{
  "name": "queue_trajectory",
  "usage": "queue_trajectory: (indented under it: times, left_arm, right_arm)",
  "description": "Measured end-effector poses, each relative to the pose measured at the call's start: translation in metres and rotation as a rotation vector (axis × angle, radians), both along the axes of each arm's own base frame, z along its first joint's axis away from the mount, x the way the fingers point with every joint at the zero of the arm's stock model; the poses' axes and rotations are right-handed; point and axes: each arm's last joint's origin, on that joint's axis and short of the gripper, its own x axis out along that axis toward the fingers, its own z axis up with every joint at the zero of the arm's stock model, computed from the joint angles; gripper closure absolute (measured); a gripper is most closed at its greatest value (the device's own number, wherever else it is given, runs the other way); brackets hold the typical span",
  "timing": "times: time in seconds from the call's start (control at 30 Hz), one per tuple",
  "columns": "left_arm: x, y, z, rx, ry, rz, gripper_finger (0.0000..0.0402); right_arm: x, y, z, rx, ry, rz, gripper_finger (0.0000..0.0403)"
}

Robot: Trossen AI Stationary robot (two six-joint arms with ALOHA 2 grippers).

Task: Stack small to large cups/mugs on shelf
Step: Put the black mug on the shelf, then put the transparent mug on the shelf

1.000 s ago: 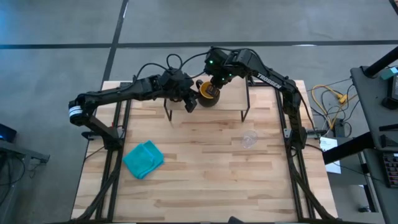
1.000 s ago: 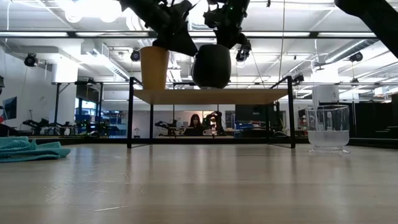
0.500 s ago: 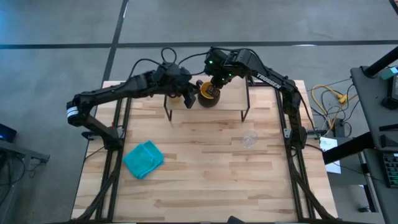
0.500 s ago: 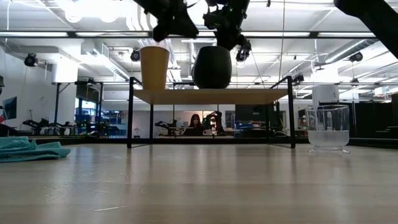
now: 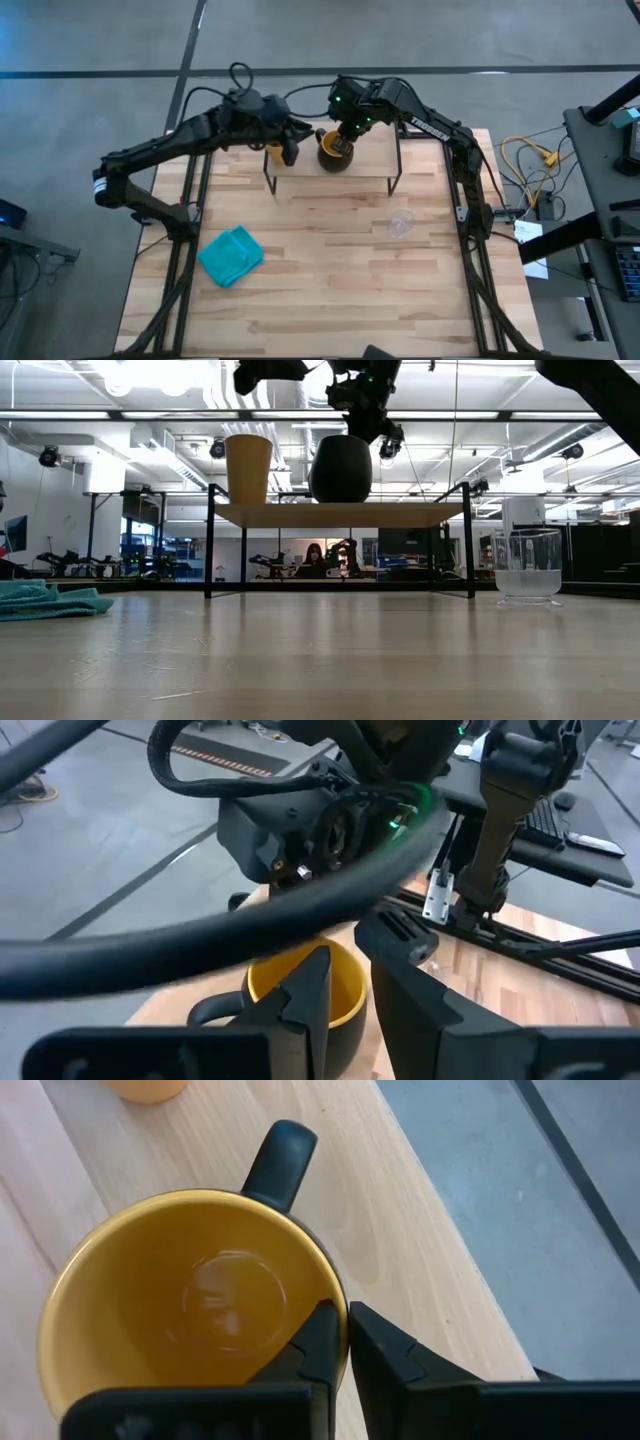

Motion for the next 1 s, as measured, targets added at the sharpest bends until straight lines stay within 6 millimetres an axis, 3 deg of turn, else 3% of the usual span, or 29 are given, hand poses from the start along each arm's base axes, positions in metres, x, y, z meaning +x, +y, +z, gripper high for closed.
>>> queue_trajectory:
  times: [0.57, 0.8, 1.0]
  left_arm:
    - [-0.001, 0.0, -0.001, 0.021, 0.016, -0.007, 0.0338]
    - [-0.002, 0.002, 0.0, 0.021, 0.015, -0.001, 0.0338]
    - [-0.007, 0.0, 0.004, 0.047, 0.006, -0.007, 0.0338]
  right_arm:
    - [0.003, 0.002, 0.002, 0.008, -0.045, 0.007, 0.0335]
    - [-0.008, 0.013, 0.023, -0.01, -0.087, 0.021, 0.0335]
    - [-0.042, 0.039, 0.055, 0.029, -0.119, -0.026, 0.0335]
